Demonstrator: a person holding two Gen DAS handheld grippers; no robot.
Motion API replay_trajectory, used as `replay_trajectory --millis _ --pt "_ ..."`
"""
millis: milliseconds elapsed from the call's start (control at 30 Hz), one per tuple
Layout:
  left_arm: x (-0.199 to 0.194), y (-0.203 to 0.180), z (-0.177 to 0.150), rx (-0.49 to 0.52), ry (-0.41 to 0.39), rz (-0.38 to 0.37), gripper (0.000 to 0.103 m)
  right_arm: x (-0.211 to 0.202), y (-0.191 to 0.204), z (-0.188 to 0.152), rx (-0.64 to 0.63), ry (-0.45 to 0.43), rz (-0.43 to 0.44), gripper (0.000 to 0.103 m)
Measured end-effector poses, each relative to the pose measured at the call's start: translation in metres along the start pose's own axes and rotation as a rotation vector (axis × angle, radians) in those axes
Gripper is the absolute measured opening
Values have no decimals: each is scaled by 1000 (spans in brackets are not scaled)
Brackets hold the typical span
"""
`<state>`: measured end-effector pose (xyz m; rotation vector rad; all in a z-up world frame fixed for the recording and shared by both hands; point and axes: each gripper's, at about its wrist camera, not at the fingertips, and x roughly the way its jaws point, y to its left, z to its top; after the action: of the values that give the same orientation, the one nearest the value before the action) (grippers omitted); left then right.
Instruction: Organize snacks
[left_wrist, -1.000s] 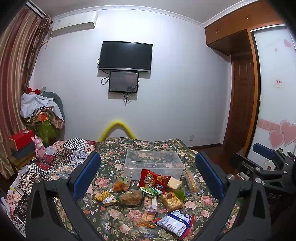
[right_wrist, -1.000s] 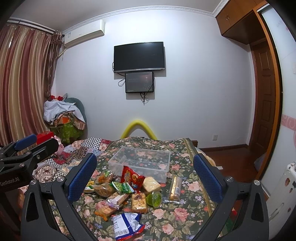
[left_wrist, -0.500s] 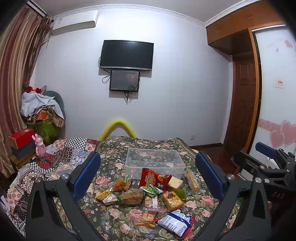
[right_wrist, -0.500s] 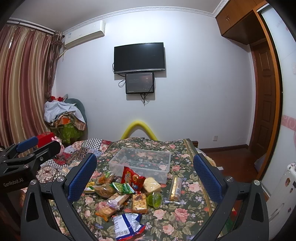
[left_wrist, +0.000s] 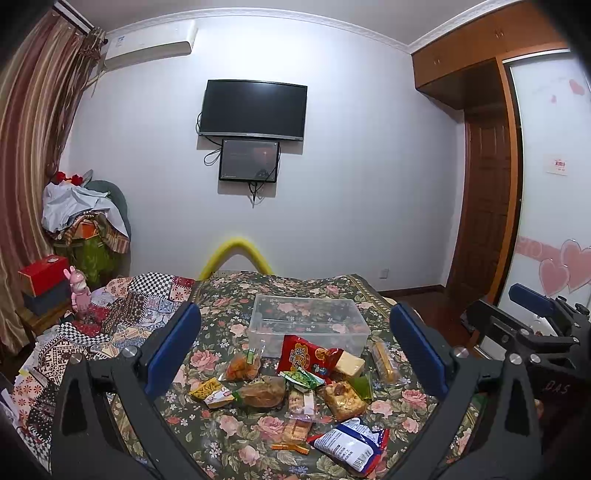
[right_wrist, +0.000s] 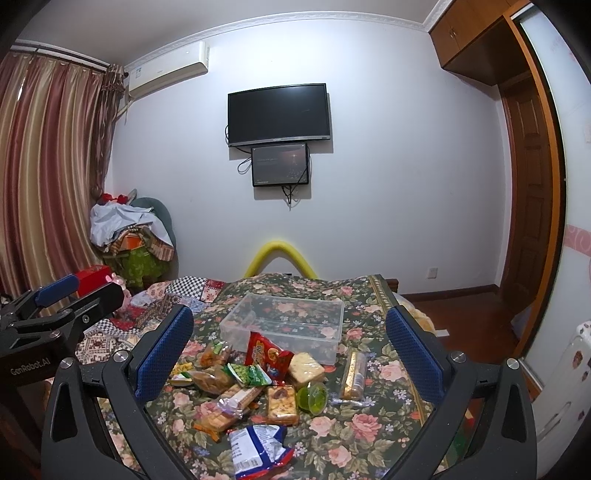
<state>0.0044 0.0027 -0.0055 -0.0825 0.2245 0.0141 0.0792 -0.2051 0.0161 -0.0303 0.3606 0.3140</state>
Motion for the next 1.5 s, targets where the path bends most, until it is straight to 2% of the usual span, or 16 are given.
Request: replay_trajectory --millis 467,667,867,967,1033,1100,1200,1300,1500 --pt "8 3 -4 2 18 6 103 9 2 -8 4 22 10 103" --pt "26 9 -16 7 65 2 103 31 -3 -23 0 88 13 103" --pt "50 26 -39 10 168 -20 103 59 -14 -47 7 207 24 103" --pt "64 36 -53 5 246 -30 103 73 -20 -61 12 278 41 103" --pt "74 40 -63 5 295 -25 97 80 -23 -70 12 320 55 103" --pt "86 43 -74 5 357 -25 84 86 -21 -80 2 373 87 102" --pt "103 50 -91 -17 455 -46 70 95 -16 -96 -27 437 119 96" --pt "118 51 -107 -14 515 -36 69 105 -9 -113 -47 503 160 94" --pt "141 51 -134 -32 639 -80 68 124 2 -134 -24 607 242 92"
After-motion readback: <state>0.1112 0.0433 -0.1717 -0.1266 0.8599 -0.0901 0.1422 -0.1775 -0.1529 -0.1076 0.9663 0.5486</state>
